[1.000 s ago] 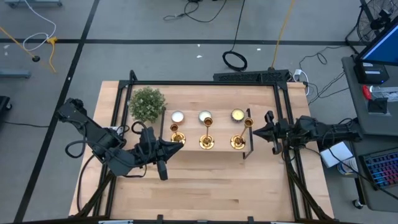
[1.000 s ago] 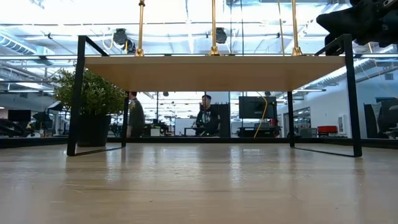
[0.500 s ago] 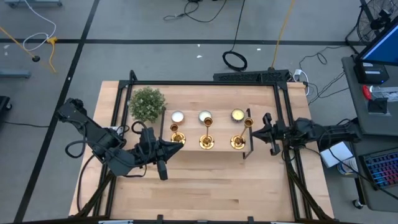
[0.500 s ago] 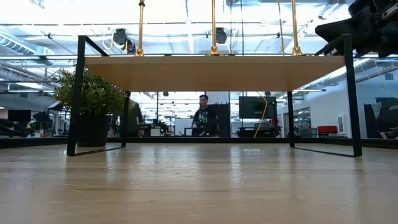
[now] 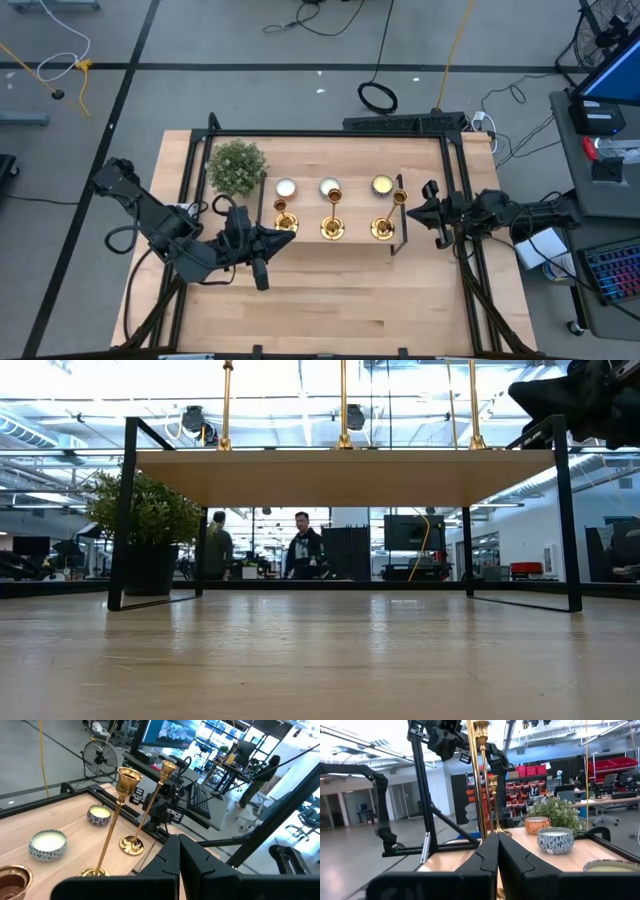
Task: Pick & Place candle stick holders
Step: Return to Home Position
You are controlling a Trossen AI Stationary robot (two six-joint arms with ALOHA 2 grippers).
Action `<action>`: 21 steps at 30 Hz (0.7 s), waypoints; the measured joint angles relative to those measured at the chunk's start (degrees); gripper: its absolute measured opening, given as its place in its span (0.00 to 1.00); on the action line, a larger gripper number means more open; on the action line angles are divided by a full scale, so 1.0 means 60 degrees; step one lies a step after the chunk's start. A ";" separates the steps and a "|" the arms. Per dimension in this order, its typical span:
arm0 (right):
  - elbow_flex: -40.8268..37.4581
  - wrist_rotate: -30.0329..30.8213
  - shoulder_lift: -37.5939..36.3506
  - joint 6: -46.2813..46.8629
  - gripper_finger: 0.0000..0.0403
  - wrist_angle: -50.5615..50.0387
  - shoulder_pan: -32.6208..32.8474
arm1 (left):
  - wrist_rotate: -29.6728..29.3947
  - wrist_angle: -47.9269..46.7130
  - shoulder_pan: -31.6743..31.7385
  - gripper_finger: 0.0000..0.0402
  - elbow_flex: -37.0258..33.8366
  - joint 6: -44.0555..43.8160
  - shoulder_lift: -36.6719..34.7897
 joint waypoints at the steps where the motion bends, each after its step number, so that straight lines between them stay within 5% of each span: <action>1: 0.0000 0.0017 0.0000 -0.0010 0.00 0.0003 0.0000 | 0.0000 -0.0003 0.0000 0.00 0.0000 0.0000 0.0000; 21: -0.0025 0.0292 0.0000 0.0132 0.03 0.0259 -0.0004 | 0.0248 -0.0003 0.0000 0.00 0.0000 0.0117 0.0000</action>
